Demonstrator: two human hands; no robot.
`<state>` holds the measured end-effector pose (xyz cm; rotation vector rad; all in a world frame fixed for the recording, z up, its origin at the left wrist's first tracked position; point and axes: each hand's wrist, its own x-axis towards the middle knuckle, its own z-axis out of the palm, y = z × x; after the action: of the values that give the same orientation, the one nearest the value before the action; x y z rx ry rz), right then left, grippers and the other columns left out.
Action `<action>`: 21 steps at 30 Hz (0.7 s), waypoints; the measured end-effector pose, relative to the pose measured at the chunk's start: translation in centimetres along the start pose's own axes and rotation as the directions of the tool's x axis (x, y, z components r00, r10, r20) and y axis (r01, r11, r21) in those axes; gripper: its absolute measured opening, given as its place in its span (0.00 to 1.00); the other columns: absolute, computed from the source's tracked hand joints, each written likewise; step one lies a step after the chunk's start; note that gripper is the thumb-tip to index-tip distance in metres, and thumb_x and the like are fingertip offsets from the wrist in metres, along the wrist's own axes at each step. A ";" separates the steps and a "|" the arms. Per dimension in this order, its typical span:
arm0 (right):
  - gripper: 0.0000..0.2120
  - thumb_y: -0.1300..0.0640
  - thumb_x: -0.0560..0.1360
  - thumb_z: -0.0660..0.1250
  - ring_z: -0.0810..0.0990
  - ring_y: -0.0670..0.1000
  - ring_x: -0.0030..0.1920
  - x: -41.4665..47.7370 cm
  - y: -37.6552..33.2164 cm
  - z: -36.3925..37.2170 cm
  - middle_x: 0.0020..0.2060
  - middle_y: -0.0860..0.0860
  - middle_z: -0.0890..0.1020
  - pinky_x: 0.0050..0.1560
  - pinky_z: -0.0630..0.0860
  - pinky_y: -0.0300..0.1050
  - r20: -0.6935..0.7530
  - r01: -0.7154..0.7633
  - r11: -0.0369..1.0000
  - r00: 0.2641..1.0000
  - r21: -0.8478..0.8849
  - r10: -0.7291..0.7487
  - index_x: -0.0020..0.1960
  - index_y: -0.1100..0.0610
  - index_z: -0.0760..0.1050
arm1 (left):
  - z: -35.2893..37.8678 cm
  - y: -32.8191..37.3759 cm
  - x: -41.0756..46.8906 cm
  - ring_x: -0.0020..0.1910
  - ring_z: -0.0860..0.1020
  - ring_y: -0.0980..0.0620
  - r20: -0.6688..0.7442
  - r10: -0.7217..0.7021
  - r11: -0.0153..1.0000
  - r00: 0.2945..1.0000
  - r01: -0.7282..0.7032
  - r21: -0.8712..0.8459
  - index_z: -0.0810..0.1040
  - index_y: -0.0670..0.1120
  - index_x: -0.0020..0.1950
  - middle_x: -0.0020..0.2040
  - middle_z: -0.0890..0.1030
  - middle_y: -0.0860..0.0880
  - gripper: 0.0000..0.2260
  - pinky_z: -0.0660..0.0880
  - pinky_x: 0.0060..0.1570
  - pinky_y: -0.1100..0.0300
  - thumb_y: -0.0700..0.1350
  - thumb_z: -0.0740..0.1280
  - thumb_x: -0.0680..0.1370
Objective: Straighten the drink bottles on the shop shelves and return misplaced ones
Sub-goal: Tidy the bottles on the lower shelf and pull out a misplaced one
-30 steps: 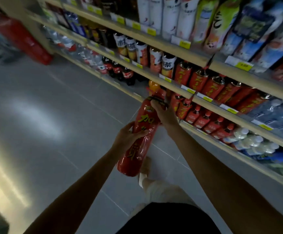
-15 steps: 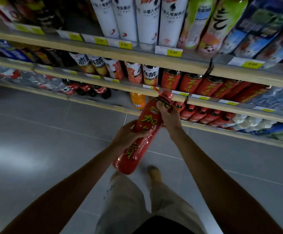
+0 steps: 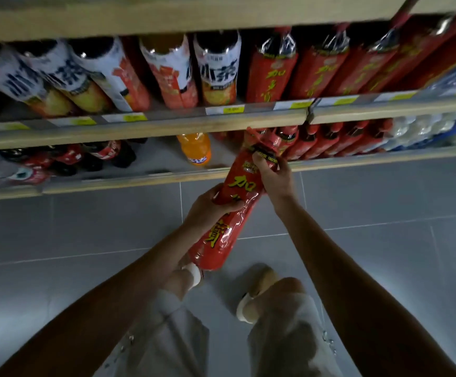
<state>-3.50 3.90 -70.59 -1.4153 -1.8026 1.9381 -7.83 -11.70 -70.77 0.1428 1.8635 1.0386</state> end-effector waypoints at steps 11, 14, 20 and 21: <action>0.18 0.43 0.70 0.71 0.80 0.50 0.54 12.2 13.4 1.9 0.53 0.50 0.81 0.58 0.77 0.55 -0.074 0.061 0.997 0.995 -0.049 -0.065 0.56 0.49 0.73 | 3.0 -9.9 15.5 0.45 0.82 0.54 0.028 -0.006 0.997 1.000 0.008 -0.071 0.78 0.60 0.52 0.46 0.84 0.57 0.23 0.77 0.49 0.55 0.59 0.76 0.60; 0.19 0.41 0.70 0.71 0.81 0.48 0.52 14.6 15.4 2.0 0.51 0.47 0.82 0.59 0.77 0.54 -0.080 0.095 0.994 0.992 -0.050 -0.099 0.56 0.49 0.75 | 4.4 -11.5 18.2 0.46 0.82 0.54 0.005 0.002 0.993 1.000 -0.001 -0.121 0.78 0.58 0.53 0.47 0.84 0.56 0.23 0.76 0.50 0.55 0.58 0.77 0.60; 0.32 0.34 0.64 0.69 0.80 0.49 0.55 17.0 17.2 2.6 0.54 0.47 0.81 0.60 0.75 0.53 0.023 0.229 0.962 0.973 -0.151 -0.228 0.61 0.50 0.73 | 5.9 -13.9 21.1 0.47 0.81 0.56 -0.060 0.077 0.979 0.995 -0.087 -0.185 0.77 0.58 0.53 0.46 0.83 0.59 0.19 0.74 0.47 0.59 0.53 0.77 0.64; 0.32 0.34 0.65 0.70 0.79 0.50 0.56 17.3 17.3 2.7 0.55 0.48 0.81 0.61 0.75 0.53 0.046 0.247 0.958 0.969 -0.149 -0.243 0.62 0.51 0.72 | 6.0 -14.1 21.3 0.47 0.81 0.56 -0.078 0.089 0.977 0.993 -0.102 -0.186 0.77 0.58 0.54 0.47 0.83 0.59 0.20 0.74 0.47 0.59 0.54 0.77 0.64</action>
<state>-6.66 8.55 -94.50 -1.1431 -2.0675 1.7362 -9.94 -6.40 -96.40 0.0852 1.8224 1.2968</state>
